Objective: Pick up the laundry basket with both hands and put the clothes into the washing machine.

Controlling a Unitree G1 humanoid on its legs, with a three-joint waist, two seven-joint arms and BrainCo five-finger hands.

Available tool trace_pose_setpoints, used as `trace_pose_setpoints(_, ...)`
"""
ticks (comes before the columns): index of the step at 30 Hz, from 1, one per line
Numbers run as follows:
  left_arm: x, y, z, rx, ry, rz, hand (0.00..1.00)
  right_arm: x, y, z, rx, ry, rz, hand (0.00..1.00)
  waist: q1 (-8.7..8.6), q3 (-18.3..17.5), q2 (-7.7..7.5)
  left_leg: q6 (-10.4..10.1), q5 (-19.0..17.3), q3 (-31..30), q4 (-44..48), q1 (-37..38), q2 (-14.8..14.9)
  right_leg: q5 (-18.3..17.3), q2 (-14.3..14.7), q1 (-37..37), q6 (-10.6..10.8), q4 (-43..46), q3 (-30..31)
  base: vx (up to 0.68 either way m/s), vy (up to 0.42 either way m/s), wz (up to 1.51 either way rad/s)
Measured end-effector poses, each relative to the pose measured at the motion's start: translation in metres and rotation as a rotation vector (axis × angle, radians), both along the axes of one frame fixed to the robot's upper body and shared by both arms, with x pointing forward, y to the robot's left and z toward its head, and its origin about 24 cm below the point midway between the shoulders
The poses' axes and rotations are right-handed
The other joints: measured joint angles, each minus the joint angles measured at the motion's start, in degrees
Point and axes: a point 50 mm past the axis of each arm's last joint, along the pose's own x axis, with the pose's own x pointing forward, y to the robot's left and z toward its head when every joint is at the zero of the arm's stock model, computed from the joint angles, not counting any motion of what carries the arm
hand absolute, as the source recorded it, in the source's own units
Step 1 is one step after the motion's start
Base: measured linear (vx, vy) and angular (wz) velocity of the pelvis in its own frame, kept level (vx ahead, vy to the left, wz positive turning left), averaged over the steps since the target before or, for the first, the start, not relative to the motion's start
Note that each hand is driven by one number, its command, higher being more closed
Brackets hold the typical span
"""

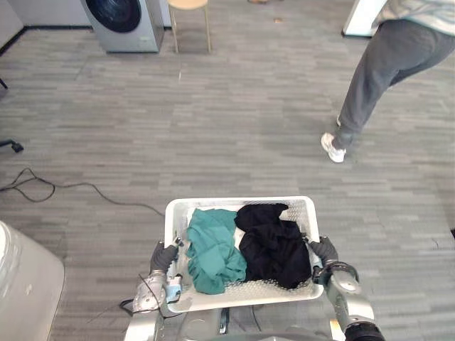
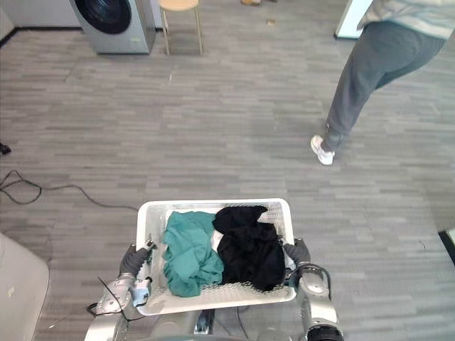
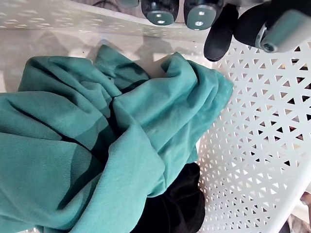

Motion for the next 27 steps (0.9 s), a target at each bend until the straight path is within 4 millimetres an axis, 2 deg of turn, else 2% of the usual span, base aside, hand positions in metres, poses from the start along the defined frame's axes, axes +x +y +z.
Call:
trace_pose_setpoints(2, -0.006, 0.004, 0.003, 0.023, -0.003, -0.005, 1.00, -0.006, 0.008, -0.004, 0.029, 0.009, -0.004, 1.00, -0.43, 0.04, 0.27, 0.01, -0.54, -0.74, -5.37, 6.95, -0.97, -1.24, 2.37, -4.92, -1.56, 3.95, -0.82, 0.55, 0.178, 0.13)
trace_pose_setpoints(3, -0.005, 0.007, 0.007, 0.035, -0.014, -0.009, 1.00, -0.006, 0.011, -0.002, 0.037, -0.002, -0.004, 1.00, -1.29, 0.10, 0.84, -0.02, -0.53, -1.57, -8.88, 10.58, -1.03, -3.07, 3.40, -8.90, -3.21, 1.27, -4.23, 0.63, 0.163, 0.25)
trace_pose_setpoints(4, -0.003, 0.006, 0.009, 0.035, -0.027, -0.012, 1.00, -0.006, 0.010, 0.002, 0.037, -0.023, -0.011, 1.00, -1.78, 0.47, 1.56, -0.03, -0.53, -2.51, -11.90, 14.29, -0.98, -3.88, 3.71, -11.84, -4.82, -5.53, -8.53, 0.53, 0.114, 0.30)
trace_pose_setpoints(5, -0.003, 0.006, 0.010, 0.035, -0.033, -0.014, 1.00, -0.007, 0.010, 0.004, 0.037, -0.033, -0.015, 1.00, -2.19, 0.50, 1.76, -0.03, -0.53, -3.18, -13.41, 16.06, -0.96, -3.77, 3.94, -12.90, -5.13, -10.90, -10.64, 0.68, 0.120, 0.47)
trace_pose_setpoints(6, 0.001, 0.004, 0.012, 0.034, -0.047, -0.024, 1.00, -0.010, 0.009, 0.006, 0.037, -0.046, -0.026, 1.00, -2.83, 0.34, 2.01, -0.34, -0.70, -4.75, -15.69, 18.95, -0.92, -1.59, 4.69, -13.88, -5.66, -26.35, -13.65, 0.73, 0.101, 0.70)
trace_pose_setpoints(7, 0.006, 0.001, 0.014, 0.033, -0.060, -0.044, 1.00, -0.011, 0.008, 0.007, 0.041, -0.054, -0.038, 1.00, -3.47, 0.26, 1.14, -0.93, -1.03, -5.69, -17.74, 21.90, -1.38, 3.55, 4.87, -14.35, -4.53, -42.10, -14.49, 0.76, 0.084, 0.75)
trace_pose_setpoints(8, 0.008, 0.000, 0.015, 0.037, -0.063, -0.055, 1.00, -0.011, 0.007, 0.008, 0.042, -0.056, -0.048, 1.00, -3.94, 0.03, 0.36, -1.27, -1.22, -6.72, -18.80, 23.47, -2.07, 5.12, 4.68, -15.59, -3.83, -45.99, -13.70, 0.68, 0.019, 0.74)
trace_pose_setpoints(9, 0.008, -0.004, 0.014, 0.034, -0.060, -0.072, 1.00, -0.013, 0.004, 0.007, 0.038, -0.050, -0.055, 1.00, -4.44, -0.22, 0.23, -3.83, -2.94, -8.49, -19.53, 26.64, -1.66, 7.68, 5.12, -17.22, -4.33, -49.42, -11.43, 0.56, -0.011, 0.53)
trace_pose_setpoints(10, 0.008, -0.003, 0.013, 0.036, -0.054, -0.068, 1.00, -0.016, 0.004, 0.005, 0.038, -0.041, -0.059, 1.00, -4.56, -0.28, 0.32, -4.86, -3.51, -9.15, -19.17, 28.55, -1.04, 8.28, 5.96, -17.29, -4.93, -49.44, -10.34, 0.77, -0.064, 0.76)
trace_pose_setpoints(11, 0.000, 0.001, 0.009, 0.039, -0.029, -0.056, 1.00, -0.026, 0.004, 0.000, 0.041, -0.014, -0.068, 1.00, -5.63, -1.35, 0.86, -6.07, -4.22, -11.77, -14.94, 30.07, 0.36, 8.97, 8.06, -17.16, -7.45, -46.78, -8.58, 0.87, -0.132, 0.92)
trace_pose_setpoints(12, -0.008, 0.000, 0.003, 0.026, 0.002, -0.047, 1.00, -0.034, 0.005, -0.004, 0.044, 0.005, -0.071, 1.00, -7.23, -3.36, 1.47, -6.26, -4.16, -13.47, -4.56, 28.13, 2.31, 15.08, 11.00, -16.08, -13.42, -44.23, -6.70, 0.90, -0.153, 1.00)
trace_pose_setpoints(13, -0.010, -0.001, 0.002, 0.015, 0.010, -0.044, 1.00, -0.038, 0.001, -0.003, 0.030, 0.007, -0.069, 1.00, -7.67, -4.50, 2.68, -6.66, -3.19, -13.65, 2.47, 25.68, 3.99, 17.88, 12.42, -15.01, -13.91, -43.31, -7.57, 0.89, -0.160, 0.58)
trace_pose_setpoints(14, -0.012, -0.008, -0.001, -0.024, 0.010, -0.022, 1.00, -0.037, -0.006, 0.005, -0.008, -0.019, -0.048, 1.00, -6.86, -4.59, 7.55, -6.52, 5.29, -11.26, 17.28, 19.95, 8.48, 15.37, 16.36, -13.48, -12.28, -40.16, -8.84, 0.87, -0.077, -0.56)
trace_pose_setpoints(15, -0.019, -0.006, -0.004, -0.049, 0.023, 0.035, 1.00, -0.030, -0.001, 0.011, -0.020, -0.037, 0.002, 1.00, -5.23, -4.65, 8.46, -8.26, 26.53, -7.48, 24.64, 16.29, 10.01, 12.34, 19.57, -10.49, -12.17, -40.44, -5.25, 0.87, -0.047, -1.12)
trace_pose_setpoints(16, -0.022, -0.002, -0.005, -0.046, 0.028, 0.054, 1.00, -0.027, 0.003, 0.014, -0.022, -0.048, 0.025, 1.00, -3.92, -4.62, 8.32, -8.35, 35.07, -6.69, 27.67, 14.19, 10.50, 11.34, 20.27, -8.17, -12.41, -41.85, -3.04, 1.01, 0.015, -1.07)
trace_pose_setpoints(17, -0.016, -0.005, -0.001, -0.044, 0.006, 0.017, 1.00, -0.029, -0.001, 0.015, -0.021, -0.060, -0.005, 1.00, -4.20, -3.82, 8.33, -7.24, 27.06, -6.90, 38.35, 6.48, 11.19, 10.28, 20.55, -2.53, -12.52, -45.54, -2.18, 0.98, 0.037, -0.53)
trace_pose_setpoints(18, -0.012, -0.006, 0.003, -0.043, -0.012, -0.007, 1.00, -0.028, -0.002, 0.015, -0.014, -0.063, -0.034, 1.00, -3.63, -3.03, 7.30, -4.95, 17.77, -5.75, 43.60, 0.09, 10.80, 9.38, 20.24, 3.08, -12.29, -48.89, 0.23, 0.80, 0.036, -0.35)
trace_pose_setpoints(19, -0.012, -0.006, 0.003, -0.040, -0.017, -0.007, 1.00, -0.026, -0.001, 0.016, -0.016, -0.068, -0.033, 1.00, -2.79, -2.57, 6.65, -4.40, 14.26, -4.89, 43.77, -2.40, 10.46, 8.81, 19.66, 5.83, -12.41, -50.37, 1.81, 0.63, 0.106, -0.61)
trace_pose_setpoints(20, -0.010, -0.006, 0.005, -0.038, -0.030, -0.008, 1.00, -0.022, -0.001, 0.017, -0.017, -0.072, -0.029, 1.00, -2.24, -1.69, 5.39, -3.97, 10.02, -4.58, 41.06, -5.94, 9.52, 8.15, 18.27, 9.85, -12.14, -52.45, 3.64, 0.59, 0.179, -0.72)
trace_pose_setpoints(21, -0.007, -0.007, 0.006, -0.041, -0.041, -0.011, 1.00, -0.016, -0.002, 0.017, -0.021, -0.076, -0.023, 1.00, -1.51, -0.97, 4.32, -5.76, 6.27, -5.00, 31.77, -10.61, 7.87, 6.88, 16.06, 13.22, -10.82, -52.97, 4.65, 0.86, 0.296, -0.87)
trace_pose_setpoints(22, -0.006, -0.008, 0.008, -0.044, -0.051, -0.012, 1.00, -0.011, -0.004, 0.020, -0.030, -0.088, -0.016, 1.00, -1.03, -0.80, 4.03, -7.16, 6.04, -5.12, 18.23, -13.49, 8.00, 3.81, 14.40, 15.62, -9.09, -52.80, 6.19, 0.83, 0.356, -0.78)
trace_pose_setpoints(23, -0.006, -0.008, 0.008, -0.051, -0.055, -0.006, 1.00, -0.009, -0.005, 0.021, -0.033, -0.094, -0.013, 1.00, -0.72, -0.78, 4.02, -8.54, 7.03, -5.49, 10.52, -14.10, 8.02, 1.23, 13.35, 16.94, -7.11, -52.66, 6.95, 0.82, 0.399, -0.78)
trace_pose_setpoints(24, -0.007, -0.010, 0.005, -0.059, -0.045, 0.007, 1.00, -0.010, -0.005, 0.020, -0.038, -0.089, -0.011, 1.00, -0.46, -1.17, 5.60, -9.43, 15.99, -5.52, -0.44, -13.91, 9.53, -3.70, 13.11, 19.76, -3.73, -52.59, 8.20, 0.85, 0.426, -0.45)
trace_pose_setpoints(25, -0.007, -0.007, 0.001, -0.041, -0.017, 0.005, 1.00, -0.015, -0.002, 0.010, -0.018, -0.045, -0.028, 1.00, -0.79, -1.97, 3.48, -6.34, 11.88, -3.24, 1.52, -12.48, 6.24, -5.45, 9.69, 21.57, -4.90, -51.83, 10.35, 0.73, 0.340, -0.26)
trace_pose_setpoints(26, -0.008, -0.004, 0.002, -0.028, -0.014, 0.007, 1.00, -0.014, 0.000, 0.010, -0.018, -0.045, -0.020, 1.00, -1.18, -2.72, 2.00, -5.86, 10.41, -2.43, 1.93, -12.20, 5.32, -5.45, 8.79, 21.45, -4.81, -50.52, 11.58, 0.73, 0.313, -0.12)
trace_pose_setpoints(27, -0.007, -0.005, 0.004, -0.028, -0.022, 0.007, 1.00, -0.012, 0.002, 0.013, -0.018, -0.058, -0.013, 1.00, -1.07, -2.66, 1.68, -3.57, 7.39, -0.83, 3.35, -11.25, 4.02, -5.35, 7.47, 20.29, -4.60, -46.10, 12.05, 0.57, 0.231, -0.22)
